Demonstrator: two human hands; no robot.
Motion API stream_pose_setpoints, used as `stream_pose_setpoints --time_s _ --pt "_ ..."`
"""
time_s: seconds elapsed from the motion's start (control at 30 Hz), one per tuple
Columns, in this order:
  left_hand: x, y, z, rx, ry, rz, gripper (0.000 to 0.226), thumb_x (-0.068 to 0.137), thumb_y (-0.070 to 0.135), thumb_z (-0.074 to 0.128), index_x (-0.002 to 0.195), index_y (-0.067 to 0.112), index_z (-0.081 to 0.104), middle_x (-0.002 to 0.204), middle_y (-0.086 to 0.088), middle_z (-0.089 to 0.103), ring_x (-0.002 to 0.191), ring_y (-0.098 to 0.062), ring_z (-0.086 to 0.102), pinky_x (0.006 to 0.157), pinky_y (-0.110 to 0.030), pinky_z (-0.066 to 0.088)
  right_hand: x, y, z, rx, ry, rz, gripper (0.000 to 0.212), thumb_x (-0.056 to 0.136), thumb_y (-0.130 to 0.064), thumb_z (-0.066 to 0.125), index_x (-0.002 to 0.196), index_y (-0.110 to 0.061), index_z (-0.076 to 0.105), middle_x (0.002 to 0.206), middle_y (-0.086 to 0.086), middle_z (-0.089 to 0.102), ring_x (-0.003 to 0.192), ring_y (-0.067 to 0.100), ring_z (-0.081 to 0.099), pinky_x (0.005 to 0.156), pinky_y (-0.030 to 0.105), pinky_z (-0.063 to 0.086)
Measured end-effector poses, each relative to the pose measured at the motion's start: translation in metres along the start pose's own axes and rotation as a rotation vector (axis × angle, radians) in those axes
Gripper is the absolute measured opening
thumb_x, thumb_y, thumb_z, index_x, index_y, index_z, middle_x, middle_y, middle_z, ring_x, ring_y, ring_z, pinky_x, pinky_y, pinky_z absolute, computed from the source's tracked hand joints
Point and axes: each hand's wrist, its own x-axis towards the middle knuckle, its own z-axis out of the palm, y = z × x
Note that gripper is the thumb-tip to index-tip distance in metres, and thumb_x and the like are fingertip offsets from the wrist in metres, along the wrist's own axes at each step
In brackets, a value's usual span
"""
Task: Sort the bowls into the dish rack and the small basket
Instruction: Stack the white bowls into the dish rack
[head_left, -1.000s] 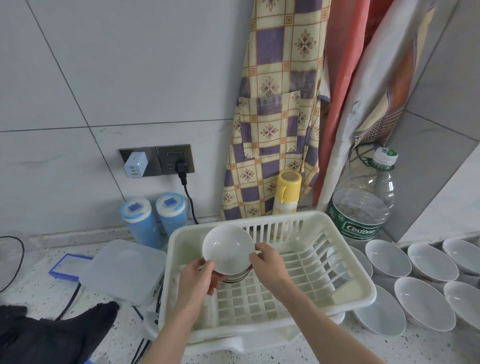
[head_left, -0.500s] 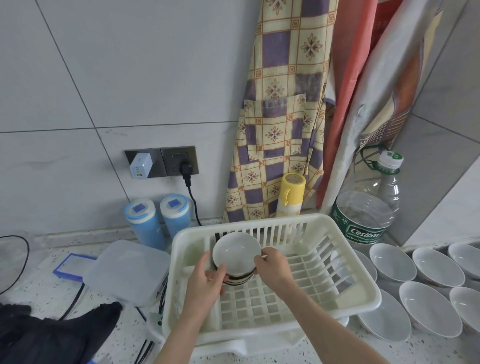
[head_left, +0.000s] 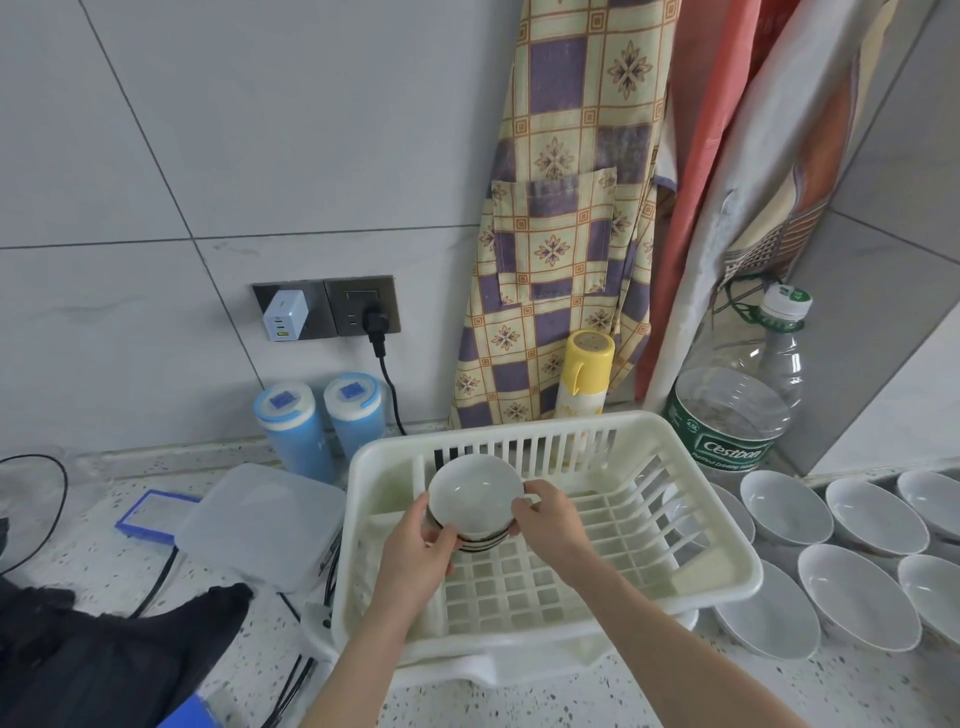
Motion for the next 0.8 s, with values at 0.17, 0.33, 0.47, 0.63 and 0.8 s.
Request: stream_pose_setpoints --time_s 0.17,0.33,0.47,0.63,0.8 --pt "0.001 -0.004 0.001 0.021 -0.003 -0.012 0.058 0.094 0.022 0.059 0.148 0.029 0.038 0.08 0.0 0.07 0.054 -0.003 0.064 0.049 -0.006 0.043 -0.007 0.006 -0.002 0.129 -0.036 0.095 0.04 0.097 -0.035 0.048 0.133 -0.017 0.051 0.081 0.002 0.072 0.055 0.003 0.057 0.047 0.018 0.038" --pt "0.0 -0.004 0.002 0.028 -0.01 -0.025 0.064 0.094 0.025 0.062 0.151 0.029 0.033 0.08 0.002 0.07 0.061 -0.005 0.065 0.047 -0.004 0.042 -0.014 0.01 -0.003 0.406 -0.16 0.281 0.019 0.098 -0.041 0.048 0.105 -0.025 0.057 0.078 0.006 0.076 0.036 0.01 0.034 0.035 0.017 0.02" --pt "0.0 -0.003 0.001 0.053 -0.014 -0.027 0.066 0.095 0.025 0.06 0.153 0.027 0.029 0.085 0.003 0.07 0.065 -0.008 0.066 0.048 -0.004 0.042 -0.01 0.008 0.002 0.46 -0.167 0.31 0.024 0.097 -0.035 0.049 0.111 -0.018 0.058 0.079 0.007 0.076 0.035 0.009 0.034 0.035 0.017 0.019" --pt "-0.001 -0.002 0.002 0.059 -0.026 -0.024 0.069 0.095 0.023 0.061 0.154 0.03 0.026 0.09 0.009 0.069 0.068 -0.008 0.065 0.047 -0.005 0.043 -0.01 0.004 0.004 0.449 -0.152 0.319 0.021 0.099 -0.029 0.045 0.112 -0.017 0.056 0.075 0.006 0.075 0.035 0.009 0.035 0.034 0.016 0.02" --pt "0.0 -0.003 0.001 0.069 0.017 -0.037 0.059 0.095 0.026 0.059 0.149 0.028 0.036 0.088 0.002 0.071 0.061 -0.008 0.06 0.051 -0.015 0.044 -0.024 0.002 -0.004 0.44 -0.177 0.304 0.021 0.1 -0.024 0.042 0.117 -0.017 0.052 0.084 0.007 0.074 0.04 0.01 0.038 0.035 0.018 0.02"
